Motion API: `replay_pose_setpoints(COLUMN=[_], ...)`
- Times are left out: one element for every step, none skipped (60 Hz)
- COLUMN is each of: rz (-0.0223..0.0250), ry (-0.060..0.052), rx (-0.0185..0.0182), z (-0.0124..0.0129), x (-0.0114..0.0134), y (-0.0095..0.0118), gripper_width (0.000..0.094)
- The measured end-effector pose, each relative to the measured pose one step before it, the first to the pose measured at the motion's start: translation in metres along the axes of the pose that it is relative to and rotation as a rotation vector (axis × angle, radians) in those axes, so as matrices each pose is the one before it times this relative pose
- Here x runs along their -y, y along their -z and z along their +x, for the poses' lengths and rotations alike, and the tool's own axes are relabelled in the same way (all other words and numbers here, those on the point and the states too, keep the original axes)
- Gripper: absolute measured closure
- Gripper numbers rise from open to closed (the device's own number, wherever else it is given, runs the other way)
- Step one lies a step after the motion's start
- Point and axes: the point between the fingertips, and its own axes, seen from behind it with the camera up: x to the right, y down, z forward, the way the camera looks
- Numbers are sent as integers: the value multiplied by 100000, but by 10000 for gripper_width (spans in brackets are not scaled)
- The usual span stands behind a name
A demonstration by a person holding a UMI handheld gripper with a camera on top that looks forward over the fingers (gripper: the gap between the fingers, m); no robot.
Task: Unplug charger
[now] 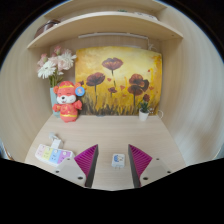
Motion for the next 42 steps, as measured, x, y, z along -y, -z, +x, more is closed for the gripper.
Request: replay_pose_setpoints(rz=[1199, 1318, 1582, 1441, 1026, 1357, 1462, 1614, 1540, 1537, 1484, 1256, 1032, 701, 536, 125, 417, 21, -335, -239, -316, -319, 174, -386, -728, -321, -444, -492, -489, -383, -243, -282, -210, -140, -196, -402, -583, -643, -496, -437, -271, -148], ry=[-203, -281, -416, -269, -478, -542, -727, -937, -831, -1085, -1231, -1003, -834, -587, -312, 263, 176, 494, 612, 396, 517, 664, 341, 592, 644, 577, 443, 352, 177, 186, 176, 183, 94, 90, 205, 301, 316, 146, 64, -18, -27, 39], rx=[-179, -156, -365, 33, -56, 167, -78, -493, 23, -249, -657, -239, -109, 117, 154, 469, -136, 86, 243, -180, -185, -96, -539, 12, 221, -191, -279, -259, -184, -106, -149, -34, -154, -293, -358, -318, -202, -161, -36, -182, -111, -41], z=[-98, -60, -207, -95, -47, 62, -82, -164, 68, -45, -157, -86, -129, -191, -171, 34, -331, -75, 132, -40, -39, -47, -429, -41, 151, 32, 13, 39, 0, -29, -138, -21, -19, 26, 14, 26, 15, -57, -9, -102, -53, -20], x=[564, 575, 536, 568, 654, 532, 567, 556, 591, 547, 459, 433, 379, 326, 249, 298, 10, 66, 106, -41, -75, -81, -322, -103, 28, -162, -166, -203, -195, -195, -284, -165, -151, -104, -159, -208, -250, -246, -217, -243, -134, -98], y=[859, 898, 855, 939, 983, 963, 965, 907, 927, 871, 830, 813, 782, 743, 762, 620, 730, 641, 544, 594, 573, 541, 455, 490, 527, 416, 421, 388, 369, 334, 336, 324, 313, 289, 275, 246, 226, 202, 190, 291, 176, 158], gripper_width=[368, 349, 324, 300, 280, 264, 254, 249, 242, 233, 222, 206, 193, 180, 174, 171, 173, 176, 176, 174, 174, 174, 174, 173, 176, 176, 177, 177, 176, 176, 176, 174, 175, 177, 175, 177, 175, 175, 176, 176, 177, 177])
